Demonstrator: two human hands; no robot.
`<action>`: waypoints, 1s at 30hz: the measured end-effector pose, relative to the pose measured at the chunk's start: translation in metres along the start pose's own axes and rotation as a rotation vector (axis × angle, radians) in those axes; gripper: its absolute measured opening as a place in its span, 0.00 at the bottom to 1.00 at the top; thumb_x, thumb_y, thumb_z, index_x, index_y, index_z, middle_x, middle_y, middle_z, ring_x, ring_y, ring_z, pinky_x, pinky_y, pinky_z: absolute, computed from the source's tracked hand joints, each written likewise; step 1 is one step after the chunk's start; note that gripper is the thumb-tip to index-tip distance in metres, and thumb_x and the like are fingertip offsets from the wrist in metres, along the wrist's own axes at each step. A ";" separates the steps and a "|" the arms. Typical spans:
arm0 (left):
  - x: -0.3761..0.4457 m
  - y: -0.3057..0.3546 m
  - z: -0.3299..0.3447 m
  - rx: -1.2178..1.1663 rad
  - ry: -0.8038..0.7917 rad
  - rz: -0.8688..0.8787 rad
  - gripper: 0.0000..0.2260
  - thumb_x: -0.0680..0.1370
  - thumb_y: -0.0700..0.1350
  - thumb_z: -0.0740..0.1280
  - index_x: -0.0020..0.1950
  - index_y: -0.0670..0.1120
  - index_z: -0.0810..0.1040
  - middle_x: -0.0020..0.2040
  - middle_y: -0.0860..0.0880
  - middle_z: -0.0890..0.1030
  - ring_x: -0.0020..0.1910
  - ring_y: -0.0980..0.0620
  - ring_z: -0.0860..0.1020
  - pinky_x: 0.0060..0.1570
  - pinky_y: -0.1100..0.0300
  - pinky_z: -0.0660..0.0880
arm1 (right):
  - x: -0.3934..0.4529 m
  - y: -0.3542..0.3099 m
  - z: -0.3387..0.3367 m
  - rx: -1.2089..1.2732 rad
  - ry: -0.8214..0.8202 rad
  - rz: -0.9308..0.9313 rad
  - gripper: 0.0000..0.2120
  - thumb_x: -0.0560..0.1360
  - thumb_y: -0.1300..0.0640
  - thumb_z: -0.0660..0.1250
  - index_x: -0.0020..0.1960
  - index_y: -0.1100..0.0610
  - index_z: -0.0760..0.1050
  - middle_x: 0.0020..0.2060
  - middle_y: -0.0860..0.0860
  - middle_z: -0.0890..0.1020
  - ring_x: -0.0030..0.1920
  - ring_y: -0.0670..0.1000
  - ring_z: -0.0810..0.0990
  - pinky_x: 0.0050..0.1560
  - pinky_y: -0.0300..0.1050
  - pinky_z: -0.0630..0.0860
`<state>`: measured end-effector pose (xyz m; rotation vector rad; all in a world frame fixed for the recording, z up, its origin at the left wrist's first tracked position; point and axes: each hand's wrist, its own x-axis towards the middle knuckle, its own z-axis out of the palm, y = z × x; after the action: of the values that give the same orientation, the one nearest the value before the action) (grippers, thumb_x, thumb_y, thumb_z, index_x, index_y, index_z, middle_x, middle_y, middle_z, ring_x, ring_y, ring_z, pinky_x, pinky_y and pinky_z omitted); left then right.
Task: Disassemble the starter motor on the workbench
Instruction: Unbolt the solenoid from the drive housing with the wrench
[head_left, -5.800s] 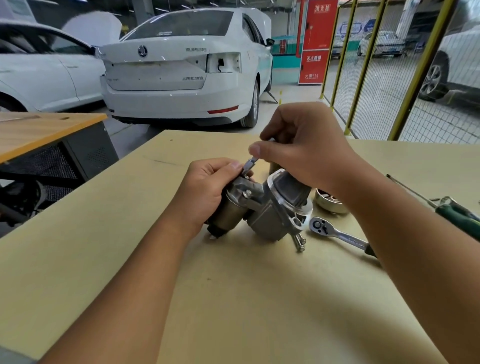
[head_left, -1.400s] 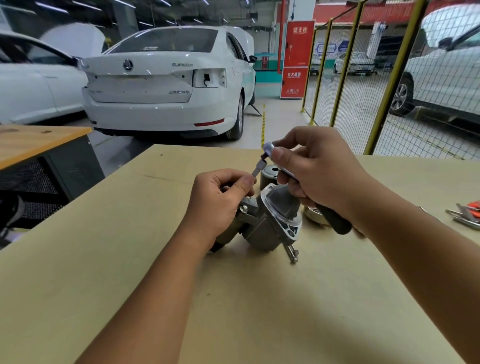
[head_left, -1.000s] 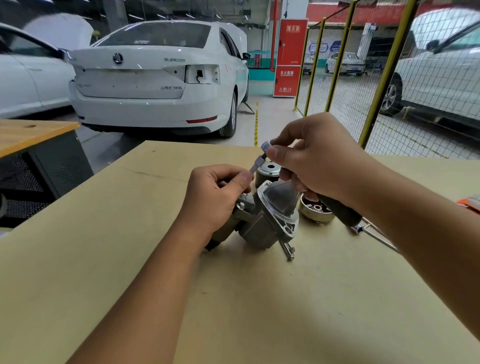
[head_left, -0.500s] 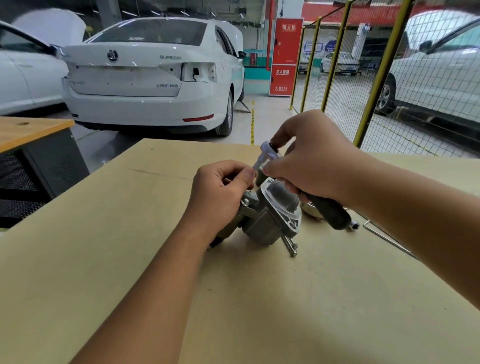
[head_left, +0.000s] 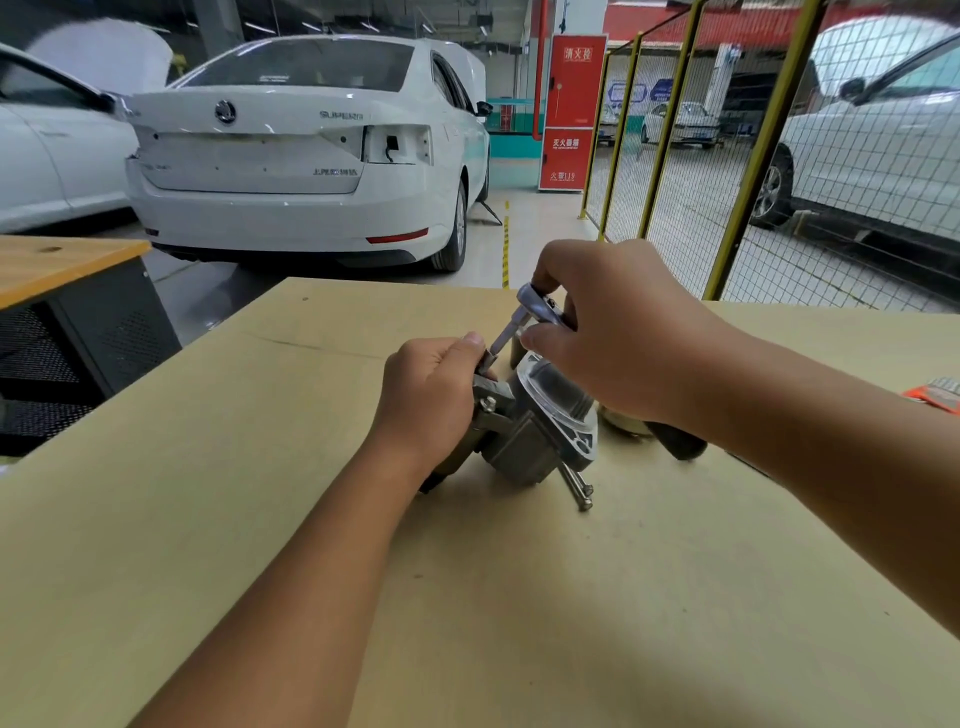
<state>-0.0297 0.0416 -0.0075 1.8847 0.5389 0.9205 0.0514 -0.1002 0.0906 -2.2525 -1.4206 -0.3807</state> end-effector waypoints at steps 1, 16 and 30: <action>0.000 0.000 0.000 0.006 0.002 0.015 0.23 0.82 0.54 0.59 0.36 0.43 0.83 0.35 0.46 0.83 0.39 0.44 0.82 0.45 0.42 0.81 | 0.000 0.000 0.000 -0.017 -0.001 -0.014 0.09 0.79 0.56 0.69 0.55 0.60 0.77 0.34 0.43 0.71 0.34 0.44 0.71 0.34 0.29 0.68; -0.002 -0.006 -0.008 0.026 0.012 0.088 0.35 0.82 0.67 0.57 0.43 0.36 0.83 0.36 0.41 0.83 0.39 0.42 0.82 0.44 0.41 0.80 | 0.004 0.003 0.002 -0.023 -0.023 -0.042 0.10 0.80 0.54 0.68 0.58 0.58 0.77 0.38 0.48 0.73 0.37 0.49 0.73 0.33 0.39 0.67; -0.002 -0.010 -0.010 0.146 -0.136 0.063 0.30 0.49 0.71 0.78 0.44 0.57 0.80 0.38 0.68 0.82 0.36 0.63 0.79 0.42 0.59 0.80 | 0.009 0.009 0.019 -0.082 -0.018 -0.023 0.12 0.80 0.53 0.69 0.51 0.49 0.64 0.34 0.47 0.68 0.28 0.48 0.71 0.22 0.38 0.58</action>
<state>-0.0383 0.0503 -0.0141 2.0900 0.4774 0.8045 0.0637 -0.0864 0.0760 -2.3125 -1.4659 -0.4343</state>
